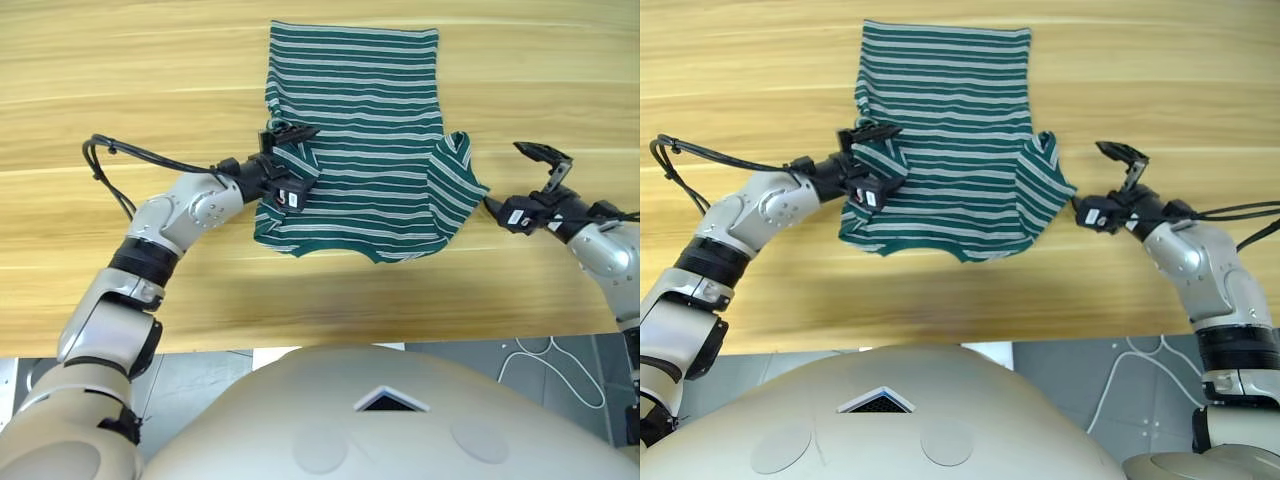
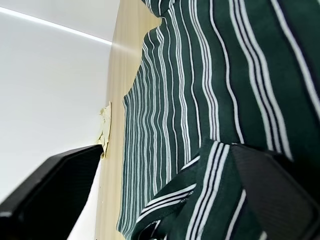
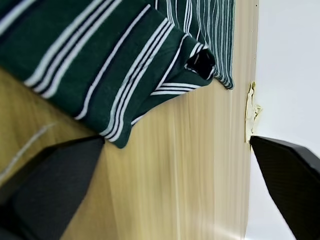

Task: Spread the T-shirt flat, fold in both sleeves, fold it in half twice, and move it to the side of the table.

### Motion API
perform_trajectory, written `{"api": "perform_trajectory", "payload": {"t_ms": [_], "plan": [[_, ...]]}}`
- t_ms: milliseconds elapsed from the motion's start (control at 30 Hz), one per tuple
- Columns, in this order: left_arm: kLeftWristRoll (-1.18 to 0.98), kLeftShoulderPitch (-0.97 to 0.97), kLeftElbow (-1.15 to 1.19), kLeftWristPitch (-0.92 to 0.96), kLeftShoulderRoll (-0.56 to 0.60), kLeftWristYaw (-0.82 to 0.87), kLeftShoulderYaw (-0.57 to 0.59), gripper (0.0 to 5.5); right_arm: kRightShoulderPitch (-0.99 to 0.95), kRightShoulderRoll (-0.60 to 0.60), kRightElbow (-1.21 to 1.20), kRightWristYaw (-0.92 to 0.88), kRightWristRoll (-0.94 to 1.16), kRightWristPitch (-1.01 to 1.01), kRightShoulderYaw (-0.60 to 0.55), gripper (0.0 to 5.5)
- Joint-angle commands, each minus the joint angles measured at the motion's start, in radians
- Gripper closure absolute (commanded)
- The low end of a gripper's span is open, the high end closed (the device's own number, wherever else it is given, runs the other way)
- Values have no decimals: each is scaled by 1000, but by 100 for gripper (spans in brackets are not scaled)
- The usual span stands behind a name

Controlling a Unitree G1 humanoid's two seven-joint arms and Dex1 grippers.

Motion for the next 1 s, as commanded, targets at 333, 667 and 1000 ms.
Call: {"api": "perform_trajectory", "payload": {"t_ms": [333,667,1000], "plan": [[20,-3,8,3,15,-3,-9,10,41,-14,32,47,-14,6,91,237],[23,-12,13,-4,16,-2,-9,10,15,-11,43,40,-11,16,109,425],[28,-10,12,-7,13,8,-7,10,-20,1,71,26,-20,15,142,548]]}}
